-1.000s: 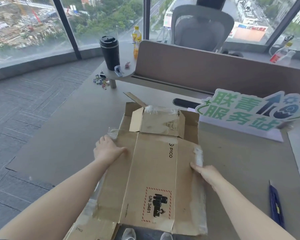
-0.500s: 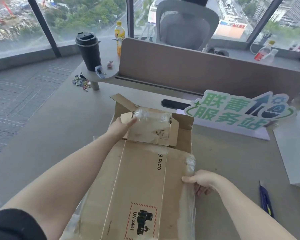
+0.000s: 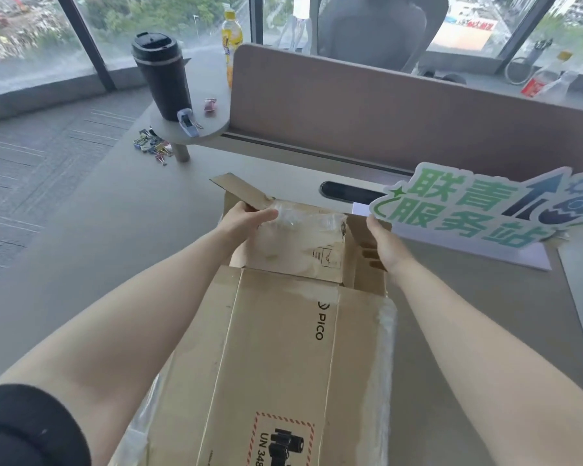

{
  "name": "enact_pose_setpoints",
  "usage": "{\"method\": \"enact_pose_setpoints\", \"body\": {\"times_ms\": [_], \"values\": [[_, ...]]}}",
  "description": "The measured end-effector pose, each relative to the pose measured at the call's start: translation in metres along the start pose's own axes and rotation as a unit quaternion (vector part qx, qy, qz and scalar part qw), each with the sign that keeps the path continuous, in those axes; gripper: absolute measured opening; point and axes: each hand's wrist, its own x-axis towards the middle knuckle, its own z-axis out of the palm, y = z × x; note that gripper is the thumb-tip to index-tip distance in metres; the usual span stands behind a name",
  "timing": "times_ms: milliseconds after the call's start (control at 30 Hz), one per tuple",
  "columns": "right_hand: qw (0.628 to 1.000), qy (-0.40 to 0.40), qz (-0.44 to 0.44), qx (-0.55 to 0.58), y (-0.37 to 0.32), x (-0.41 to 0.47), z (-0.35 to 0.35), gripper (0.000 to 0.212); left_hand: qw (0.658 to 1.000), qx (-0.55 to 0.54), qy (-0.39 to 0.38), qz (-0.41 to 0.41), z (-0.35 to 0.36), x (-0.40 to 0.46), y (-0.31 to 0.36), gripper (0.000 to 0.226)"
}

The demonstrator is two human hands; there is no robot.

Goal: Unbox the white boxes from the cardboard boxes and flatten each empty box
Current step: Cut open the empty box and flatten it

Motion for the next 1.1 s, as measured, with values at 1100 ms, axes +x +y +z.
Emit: {"method": "enact_pose_setpoints", "body": {"times_ms": [1100], "values": [[0.951,0.043,-0.021,-0.306,-0.005,0.059,0.014,0.069,0.959,0.277,0.061,-0.015,-0.011,-0.013,-0.021,0.041]]}}
